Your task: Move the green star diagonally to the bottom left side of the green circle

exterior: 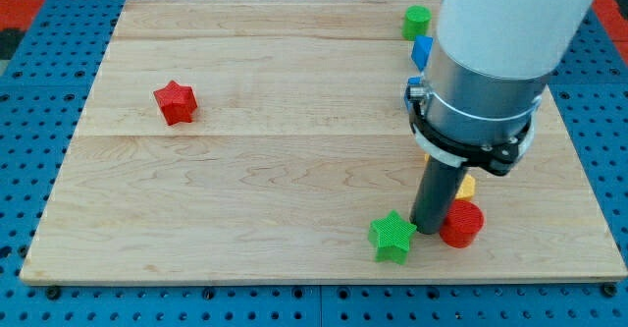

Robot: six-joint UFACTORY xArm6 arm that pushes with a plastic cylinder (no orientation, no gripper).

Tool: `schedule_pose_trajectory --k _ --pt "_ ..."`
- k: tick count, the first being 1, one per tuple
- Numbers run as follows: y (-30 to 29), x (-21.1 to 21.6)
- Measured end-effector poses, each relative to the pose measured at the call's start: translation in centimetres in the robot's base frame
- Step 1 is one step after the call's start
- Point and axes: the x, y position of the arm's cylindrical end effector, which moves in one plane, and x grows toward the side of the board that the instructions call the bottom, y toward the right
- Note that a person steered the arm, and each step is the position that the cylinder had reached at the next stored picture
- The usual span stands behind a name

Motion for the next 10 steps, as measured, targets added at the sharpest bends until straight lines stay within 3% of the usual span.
schedule_pose_trajectory --k 2,4,7,9,10 --pt "0.6 2.4" --pt "-8.9 3.2" --pt "-16.0 -9.8" --pt "-19.5 -9.2" --pt "-20.1 -14.5"
